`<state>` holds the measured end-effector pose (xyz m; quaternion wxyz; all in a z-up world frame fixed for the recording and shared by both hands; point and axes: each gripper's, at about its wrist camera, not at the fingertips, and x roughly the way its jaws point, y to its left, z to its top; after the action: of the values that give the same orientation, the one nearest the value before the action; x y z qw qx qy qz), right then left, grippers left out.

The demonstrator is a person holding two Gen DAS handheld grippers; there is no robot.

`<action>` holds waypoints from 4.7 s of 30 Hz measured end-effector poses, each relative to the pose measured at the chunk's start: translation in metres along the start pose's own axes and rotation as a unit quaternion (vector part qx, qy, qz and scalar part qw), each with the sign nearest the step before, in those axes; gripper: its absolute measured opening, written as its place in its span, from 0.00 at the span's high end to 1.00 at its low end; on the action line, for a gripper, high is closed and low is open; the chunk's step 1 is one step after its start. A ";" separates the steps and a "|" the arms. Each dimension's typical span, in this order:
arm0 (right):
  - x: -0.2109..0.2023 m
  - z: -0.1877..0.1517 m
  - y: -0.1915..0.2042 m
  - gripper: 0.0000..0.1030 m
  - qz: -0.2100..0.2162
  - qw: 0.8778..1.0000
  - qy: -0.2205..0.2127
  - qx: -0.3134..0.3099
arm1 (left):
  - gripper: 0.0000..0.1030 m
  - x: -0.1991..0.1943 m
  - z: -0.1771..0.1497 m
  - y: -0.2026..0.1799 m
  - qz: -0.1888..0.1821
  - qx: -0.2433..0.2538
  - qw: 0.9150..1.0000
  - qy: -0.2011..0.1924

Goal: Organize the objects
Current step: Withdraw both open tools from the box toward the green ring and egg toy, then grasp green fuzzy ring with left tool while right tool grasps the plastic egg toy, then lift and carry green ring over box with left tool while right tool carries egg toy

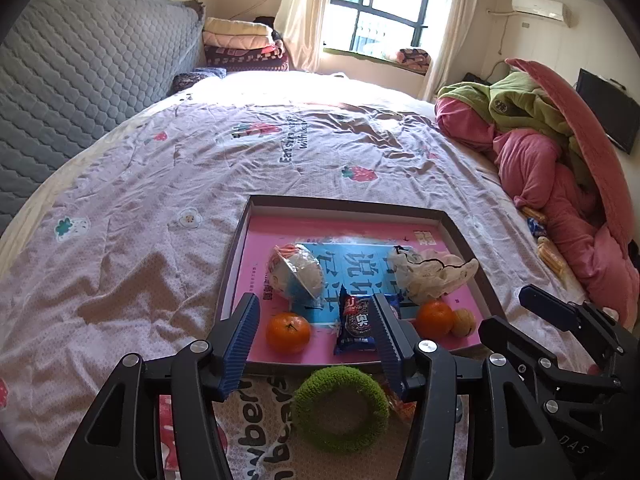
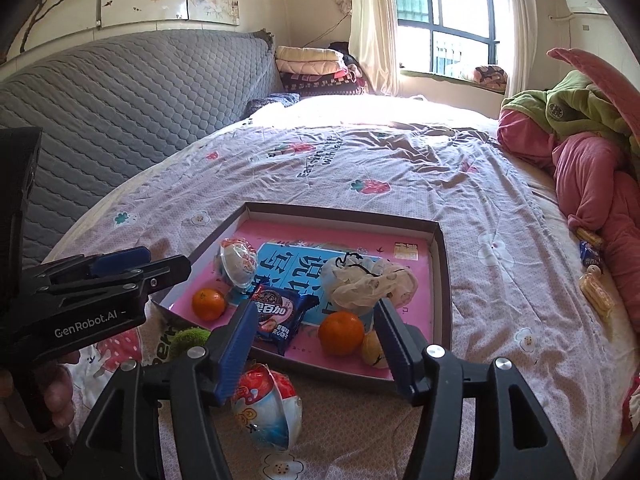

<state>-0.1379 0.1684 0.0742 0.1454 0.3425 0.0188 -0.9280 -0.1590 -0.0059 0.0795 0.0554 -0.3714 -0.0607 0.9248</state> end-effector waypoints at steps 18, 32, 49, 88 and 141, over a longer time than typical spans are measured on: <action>-0.031 -0.005 0.005 0.34 0.017 1.000 -0.018 -0.003 | 0.41 -0.026 -0.012 0.001 0.013 0.015 1.000 -0.002; -0.022 -0.027 0.012 0.33 0.043 0.999 0.025 -0.016 | 0.40 -0.017 -0.032 0.010 -0.008 0.016 0.999 0.043; -0.013 -0.046 0.017 0.33 0.042 0.996 0.064 -0.043 | 0.40 0.008 -0.064 0.002 -0.007 0.037 0.994 0.106; 0.042 -0.068 0.022 0.33 0.030 0.989 0.139 -0.040 | 0.40 0.057 -0.073 0.015 0.023 0.035 0.988 0.148; -0.005 0.012 -0.028 0.50 -0.015 1.000 -0.006 0.011 | 0.87 0.009 0.006 -0.014 0.033 0.032 0.999 -0.016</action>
<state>-0.1501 0.1944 0.0847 0.1279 0.3384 0.0131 -0.9322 -0.1687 0.0089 0.0804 0.0362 -0.3563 -0.0197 0.9335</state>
